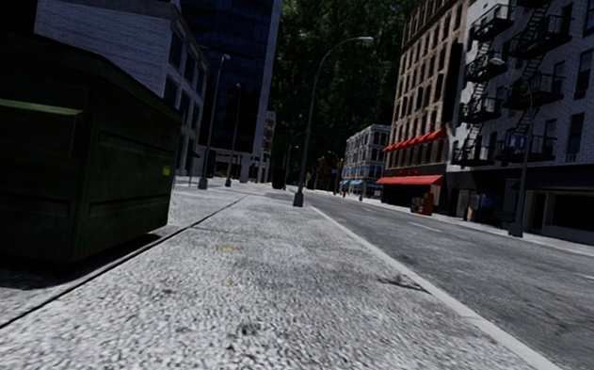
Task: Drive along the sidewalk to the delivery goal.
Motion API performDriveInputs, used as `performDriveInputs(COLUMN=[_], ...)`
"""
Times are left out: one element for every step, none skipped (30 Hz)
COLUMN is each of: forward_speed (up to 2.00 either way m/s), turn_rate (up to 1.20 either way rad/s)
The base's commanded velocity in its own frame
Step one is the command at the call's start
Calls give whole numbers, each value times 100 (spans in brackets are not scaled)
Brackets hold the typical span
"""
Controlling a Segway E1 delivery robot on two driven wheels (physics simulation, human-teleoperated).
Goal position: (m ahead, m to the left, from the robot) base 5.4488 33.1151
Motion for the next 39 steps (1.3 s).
performDriveInputs(forward_speed=[200, 200, 200, 200, 200, 200, 200, 200, 200, 200, 200, 200, 200, 200, 200, 200, 200, 200, 200, 200, 200, 200, 200, 200, 200, 200, 200, 200, 200, 200, 200, 200, 200, 200, 200, 200, 200, 200, 200], turn_rate=[14, 14, 14, 17, 28, 28, 32, 34, 34, 34, 34, 34, 34, 34, 34, 34, 34, 34, 34, 34, 34, 34, 34, 34, 34, 34, 34, 34, 34, 34, 24, 24, 12, 9, 7, 7, 4, 3, 3])
